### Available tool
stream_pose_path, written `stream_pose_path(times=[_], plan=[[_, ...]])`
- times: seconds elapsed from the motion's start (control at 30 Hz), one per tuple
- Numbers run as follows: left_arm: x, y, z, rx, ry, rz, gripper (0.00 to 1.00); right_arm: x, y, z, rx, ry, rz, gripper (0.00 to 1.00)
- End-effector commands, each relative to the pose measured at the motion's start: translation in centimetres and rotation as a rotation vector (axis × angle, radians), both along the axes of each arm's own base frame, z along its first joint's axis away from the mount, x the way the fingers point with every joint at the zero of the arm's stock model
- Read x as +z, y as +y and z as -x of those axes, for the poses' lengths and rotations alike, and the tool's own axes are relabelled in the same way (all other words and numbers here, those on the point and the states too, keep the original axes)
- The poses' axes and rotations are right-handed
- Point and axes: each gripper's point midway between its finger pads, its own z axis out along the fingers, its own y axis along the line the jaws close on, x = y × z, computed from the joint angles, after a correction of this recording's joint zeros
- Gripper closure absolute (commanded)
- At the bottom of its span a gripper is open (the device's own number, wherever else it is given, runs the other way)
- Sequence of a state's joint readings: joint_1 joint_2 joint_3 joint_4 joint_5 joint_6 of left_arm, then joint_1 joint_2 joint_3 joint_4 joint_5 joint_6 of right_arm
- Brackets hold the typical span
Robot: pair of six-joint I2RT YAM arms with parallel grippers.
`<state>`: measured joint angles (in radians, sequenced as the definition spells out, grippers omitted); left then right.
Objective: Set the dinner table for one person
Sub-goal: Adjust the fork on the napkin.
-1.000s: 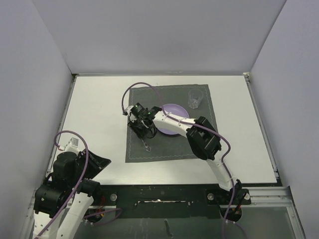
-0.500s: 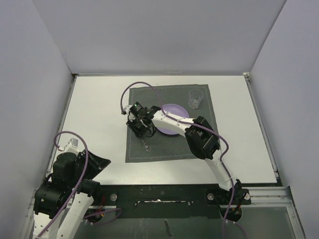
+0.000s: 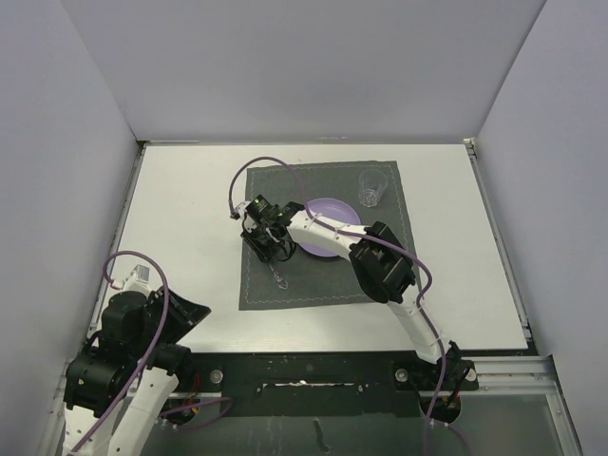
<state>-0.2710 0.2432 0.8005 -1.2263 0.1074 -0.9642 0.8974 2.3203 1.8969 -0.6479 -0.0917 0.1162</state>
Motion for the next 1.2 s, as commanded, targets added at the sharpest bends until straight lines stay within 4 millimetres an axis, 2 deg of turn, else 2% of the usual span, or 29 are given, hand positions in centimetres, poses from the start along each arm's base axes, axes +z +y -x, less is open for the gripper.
stream_pose_path(times=[0.0,0.2,0.47,0.83,1.17], plan=[[1.4,0.3,-0.2,0.010,-0.064,-0.003,0.71,0.9,1.0,-0.6,-0.005,-0.009,-0.036,0.74],[1.3,0.4,-0.1,0.011,-0.063,-0.009,0.70,0.3,0.8,-0.8,-0.016,-0.001,-0.013,0.78],[1.2,0.6,0.1,0.013,-0.061,-0.015,0.70,0.5,0.6,-1.1,-0.034,-0.009,0.008,0.86],[0.8,0.5,0.3,0.013,-0.057,-0.008,0.70,2.8,-0.5,-1.2,-0.087,-0.036,0.028,0.88],[0.9,0.6,0.5,0.016,-0.063,-0.004,0.70,5.5,0.5,-0.8,-0.085,-0.053,-0.022,0.89]])
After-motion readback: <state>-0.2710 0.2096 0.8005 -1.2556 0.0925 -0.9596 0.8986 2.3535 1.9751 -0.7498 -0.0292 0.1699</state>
